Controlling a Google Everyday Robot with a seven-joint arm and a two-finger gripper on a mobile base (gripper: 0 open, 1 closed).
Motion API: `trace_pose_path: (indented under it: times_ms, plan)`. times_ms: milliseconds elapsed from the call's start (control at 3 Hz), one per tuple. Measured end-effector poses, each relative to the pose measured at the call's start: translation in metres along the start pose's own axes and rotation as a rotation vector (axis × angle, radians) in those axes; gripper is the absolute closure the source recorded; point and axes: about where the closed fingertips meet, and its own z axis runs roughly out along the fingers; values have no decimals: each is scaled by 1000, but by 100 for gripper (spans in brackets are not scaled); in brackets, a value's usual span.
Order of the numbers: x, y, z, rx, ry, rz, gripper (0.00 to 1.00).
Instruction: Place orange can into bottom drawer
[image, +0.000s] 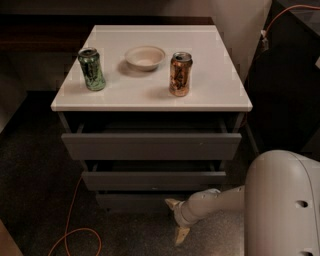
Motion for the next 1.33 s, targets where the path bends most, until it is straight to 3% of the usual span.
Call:
trace_pose_path:
  times_ms: [667,1333]
  plan:
    - [11,-10,21,17,-1,-1,0]
    - [47,-40,47,83,-2,32,0]
